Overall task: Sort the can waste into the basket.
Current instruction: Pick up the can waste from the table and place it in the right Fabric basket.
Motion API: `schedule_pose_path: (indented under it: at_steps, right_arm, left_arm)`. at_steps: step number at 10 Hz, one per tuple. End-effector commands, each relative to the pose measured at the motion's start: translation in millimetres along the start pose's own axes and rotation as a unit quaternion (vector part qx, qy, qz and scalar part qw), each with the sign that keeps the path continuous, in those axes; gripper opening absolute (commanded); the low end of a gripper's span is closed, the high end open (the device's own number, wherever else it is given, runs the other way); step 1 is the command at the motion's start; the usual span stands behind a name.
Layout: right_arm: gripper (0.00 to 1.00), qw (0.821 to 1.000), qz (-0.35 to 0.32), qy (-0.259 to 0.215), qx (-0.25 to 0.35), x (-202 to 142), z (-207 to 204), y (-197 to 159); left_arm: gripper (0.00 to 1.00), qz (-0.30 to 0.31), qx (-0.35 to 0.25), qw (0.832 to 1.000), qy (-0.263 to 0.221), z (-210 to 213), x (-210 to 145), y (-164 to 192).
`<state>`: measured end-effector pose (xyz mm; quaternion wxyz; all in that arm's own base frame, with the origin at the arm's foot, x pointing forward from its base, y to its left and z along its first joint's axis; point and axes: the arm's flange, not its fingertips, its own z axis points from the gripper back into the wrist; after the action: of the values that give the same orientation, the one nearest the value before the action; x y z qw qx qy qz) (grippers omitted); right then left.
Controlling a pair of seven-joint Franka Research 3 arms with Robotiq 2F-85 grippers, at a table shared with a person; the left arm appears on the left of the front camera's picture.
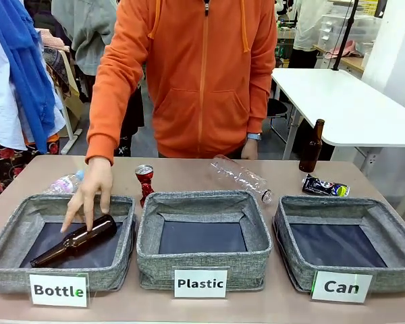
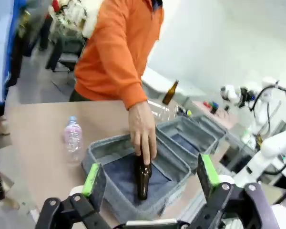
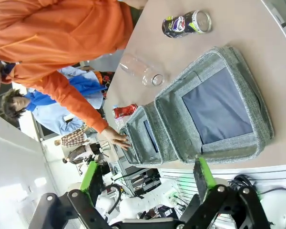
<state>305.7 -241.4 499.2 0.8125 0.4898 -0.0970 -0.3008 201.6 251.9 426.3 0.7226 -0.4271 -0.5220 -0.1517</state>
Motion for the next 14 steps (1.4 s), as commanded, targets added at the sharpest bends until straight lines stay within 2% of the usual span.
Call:
schedule_pose_path:
  at_steps: [1,4,5,7,8,10,11,12,13,14]
  right_arm:
    - [1.00,1.000,0.009,0.004,0.001,-1.1,1.7,-1.7]
    - [1.00,1.000,0.009,0.004,0.001,-1.1,1.7,-1.7]
    - [1.00,1.000,0.009,0.004,0.001,-1.1,1.7,-1.7]
    - [1.00,1.000,0.009,0.004,0.001,-1.1,1.7,-1.7]
    - [1.00,1.000,0.009,0.004,0.001,-1.1,1.7,-1.7]
    - [1.00,1.000,0.009,0.004,0.001,-1.1,1.7,-1.7]
    - [1.00,1.000,0.009,0.004,0.001,-1.1,1.7,-1.7]
    - [1.00,1.000,0.009,0.004,0.001,-1.1,1.7,-1.7]
    - [1.00,1.000,0.009,0.004,0.001,-1.1,1.7,-1.7]
    - [1.00,1.000,0.009,0.004,0.001,-1.1,1.7,-1.7]
  left_arm:
    - [1.00,-0.026,-0.033,0.994,0.104,-101.0,41.0,-1.2]
    - [1.00,-0.046,-0.041,0.975,0.211,-202.9,73.5,19.7]
    - [1.00,-0.037,-0.053,0.973,0.220,-208.9,77.1,25.6]
    - [1.00,-0.016,-0.046,0.984,0.173,-176.0,72.6,28.9]
    - [1.00,-0.025,-0.035,0.983,0.181,-179.4,70.3,22.8]
    - [1.00,-0.050,-0.064,0.975,0.207,-216.1,73.1,15.0]
    - [1.00,-0.069,-0.064,0.966,0.239,-250.8,71.5,17.0]
    - [1.00,-0.116,-0.062,0.956,0.261,-284.4,65.8,23.4]
    - [1.00,-0.191,-0.067,0.937,0.286,-323.7,50.3,28.0]
    - [1.00,-0.252,-0.104,0.920,0.283,-349.9,38.1,29.5]
